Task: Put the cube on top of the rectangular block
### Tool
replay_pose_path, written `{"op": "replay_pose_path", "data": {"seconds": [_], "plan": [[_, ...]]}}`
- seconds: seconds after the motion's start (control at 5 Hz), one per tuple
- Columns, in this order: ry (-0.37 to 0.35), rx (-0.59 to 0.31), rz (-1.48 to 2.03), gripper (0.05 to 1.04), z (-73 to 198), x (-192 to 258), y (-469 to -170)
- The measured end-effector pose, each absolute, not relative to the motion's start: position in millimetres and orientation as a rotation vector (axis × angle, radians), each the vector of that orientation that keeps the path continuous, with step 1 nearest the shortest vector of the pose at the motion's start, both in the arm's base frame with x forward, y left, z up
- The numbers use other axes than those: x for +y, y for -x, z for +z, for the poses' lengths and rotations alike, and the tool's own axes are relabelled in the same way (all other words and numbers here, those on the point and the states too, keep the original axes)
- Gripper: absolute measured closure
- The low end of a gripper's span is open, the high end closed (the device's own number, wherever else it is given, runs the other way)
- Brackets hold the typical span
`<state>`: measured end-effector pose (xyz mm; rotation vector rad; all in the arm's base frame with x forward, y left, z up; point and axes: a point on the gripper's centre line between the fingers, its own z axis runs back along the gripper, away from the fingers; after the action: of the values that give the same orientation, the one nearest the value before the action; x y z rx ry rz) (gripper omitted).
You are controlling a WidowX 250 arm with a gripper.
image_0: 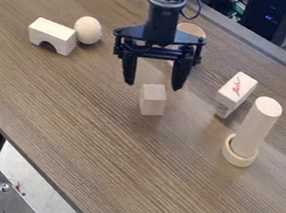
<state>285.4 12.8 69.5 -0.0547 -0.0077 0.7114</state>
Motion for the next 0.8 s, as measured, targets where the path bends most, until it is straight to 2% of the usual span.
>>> {"op": "replay_pose_path", "data": {"seconds": [0.8], "plan": [[0.128, 0.064, 0.701, 0.084, 45, 6, -285]]}}
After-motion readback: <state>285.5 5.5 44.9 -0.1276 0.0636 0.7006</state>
